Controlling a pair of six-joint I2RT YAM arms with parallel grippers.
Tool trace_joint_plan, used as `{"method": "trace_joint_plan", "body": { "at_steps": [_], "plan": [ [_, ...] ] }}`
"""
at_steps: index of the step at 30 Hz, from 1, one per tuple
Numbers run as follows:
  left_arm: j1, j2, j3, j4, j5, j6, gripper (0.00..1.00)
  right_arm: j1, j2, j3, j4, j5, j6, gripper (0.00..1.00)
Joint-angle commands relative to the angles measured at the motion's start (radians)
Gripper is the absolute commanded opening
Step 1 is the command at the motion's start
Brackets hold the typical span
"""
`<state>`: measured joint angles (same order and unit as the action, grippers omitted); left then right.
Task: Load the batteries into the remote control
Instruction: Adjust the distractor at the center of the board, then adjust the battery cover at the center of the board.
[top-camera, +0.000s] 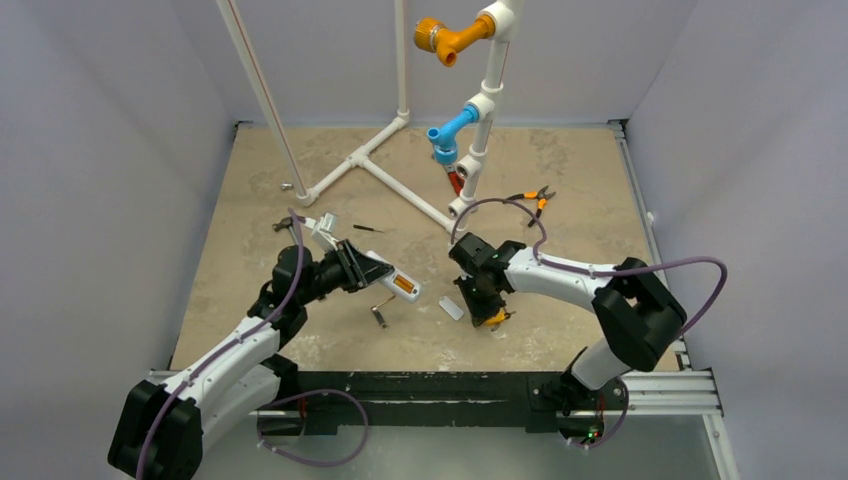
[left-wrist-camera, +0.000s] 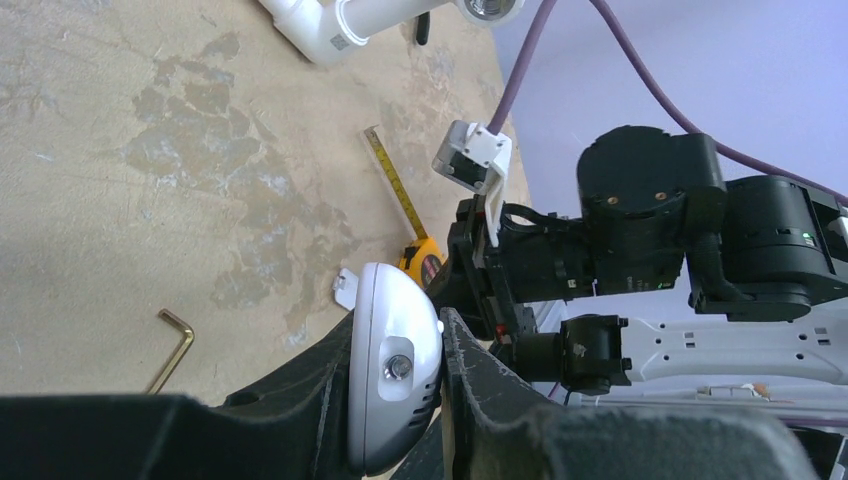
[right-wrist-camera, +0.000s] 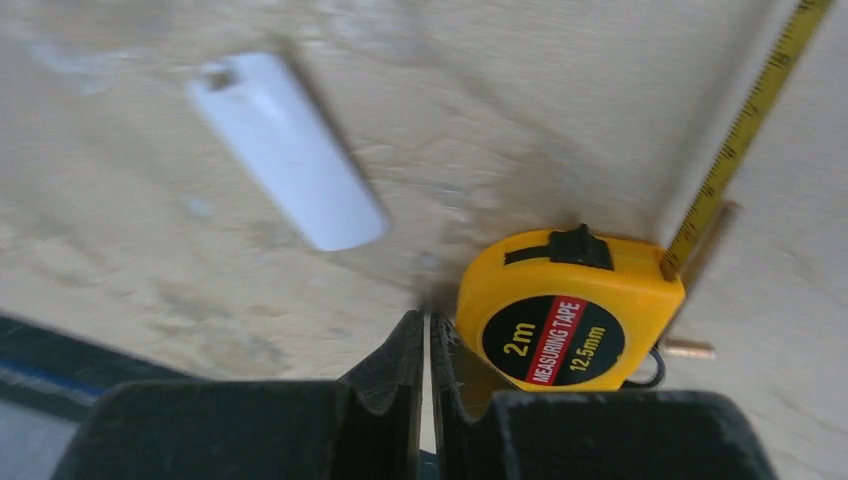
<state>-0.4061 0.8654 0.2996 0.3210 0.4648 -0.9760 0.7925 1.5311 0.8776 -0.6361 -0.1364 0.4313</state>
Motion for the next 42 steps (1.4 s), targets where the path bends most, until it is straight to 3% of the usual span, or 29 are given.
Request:
{"method": "trace_joint_plan", "body": {
  "at_steps": [1,5,8,11,24,42],
  "plan": [
    [0.005,0.001,0.046,0.057,0.017,0.007,0.0,0.004,-0.004,0.08,-0.204,0.361,0.027,0.04],
    [0.004,0.004,0.05,0.059,0.017,0.006,0.0,0.004,-0.026,0.115,-0.241,0.475,0.04,0.04],
    [0.004,0.009,0.054,0.059,0.016,0.008,0.0,0.004,-0.035,0.099,-0.158,0.384,0.022,0.04],
    [0.005,0.009,0.056,0.057,0.017,0.008,0.0,0.004,-0.075,0.03,0.027,0.179,0.01,0.04],
    [0.006,-0.041,0.04,0.013,-0.006,0.02,0.0,0.006,-0.079,-0.152,0.328,0.193,0.043,0.0],
    [0.005,-0.015,0.037,0.049,-0.007,0.008,0.0,0.071,-0.033,-0.168,0.32,0.052,0.033,0.0]
  ]
}}
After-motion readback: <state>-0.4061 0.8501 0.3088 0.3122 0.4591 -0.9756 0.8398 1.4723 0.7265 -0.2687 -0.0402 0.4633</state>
